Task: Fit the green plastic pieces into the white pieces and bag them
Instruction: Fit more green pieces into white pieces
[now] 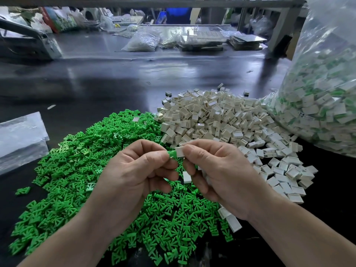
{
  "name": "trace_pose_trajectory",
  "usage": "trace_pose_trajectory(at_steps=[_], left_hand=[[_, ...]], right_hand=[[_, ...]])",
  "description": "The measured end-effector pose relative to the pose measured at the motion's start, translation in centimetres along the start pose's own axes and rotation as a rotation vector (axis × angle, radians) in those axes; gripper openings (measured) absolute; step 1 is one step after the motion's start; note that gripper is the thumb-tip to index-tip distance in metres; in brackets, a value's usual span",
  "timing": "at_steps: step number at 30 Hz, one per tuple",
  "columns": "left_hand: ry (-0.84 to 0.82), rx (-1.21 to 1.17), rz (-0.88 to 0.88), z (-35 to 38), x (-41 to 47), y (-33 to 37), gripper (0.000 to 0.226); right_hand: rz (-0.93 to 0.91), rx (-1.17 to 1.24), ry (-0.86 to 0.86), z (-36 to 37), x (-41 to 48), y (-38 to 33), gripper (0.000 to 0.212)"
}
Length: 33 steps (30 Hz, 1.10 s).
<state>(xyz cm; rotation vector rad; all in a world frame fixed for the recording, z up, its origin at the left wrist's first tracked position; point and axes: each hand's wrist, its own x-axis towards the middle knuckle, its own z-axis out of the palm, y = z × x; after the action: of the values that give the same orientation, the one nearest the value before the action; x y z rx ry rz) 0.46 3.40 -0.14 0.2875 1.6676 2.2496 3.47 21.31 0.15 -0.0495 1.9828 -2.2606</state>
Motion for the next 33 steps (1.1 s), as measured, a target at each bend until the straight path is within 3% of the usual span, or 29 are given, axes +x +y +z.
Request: trace_pose_trajectory(at_steps=[14, 19, 24, 33], left_hand=[[0.017, 0.072, 0.071, 0.3, -0.2, -0.5, 0.009], [-0.021, 0.143, 0.050, 0.2, -0.3, -0.4, 0.011], [-0.037, 0.049, 0.020, 0.4, -0.4, -0.2, 0.012], [-0.004, -0.067, 0.070, 1.4, -0.7, -1.1, 0.007]], right_hand=[[-0.149, -0.161, 0.003, 0.2, -0.4, 0.1, 0.014], [-0.117, -0.251, -0.008, 0.1, -0.4, 0.1, 0.020], [-0.088, -0.165, -0.057, 0.2, -0.4, -0.3, 0.022], [-0.193, -0.076, 0.001, 1.3, -0.7, 0.1, 0.019]])
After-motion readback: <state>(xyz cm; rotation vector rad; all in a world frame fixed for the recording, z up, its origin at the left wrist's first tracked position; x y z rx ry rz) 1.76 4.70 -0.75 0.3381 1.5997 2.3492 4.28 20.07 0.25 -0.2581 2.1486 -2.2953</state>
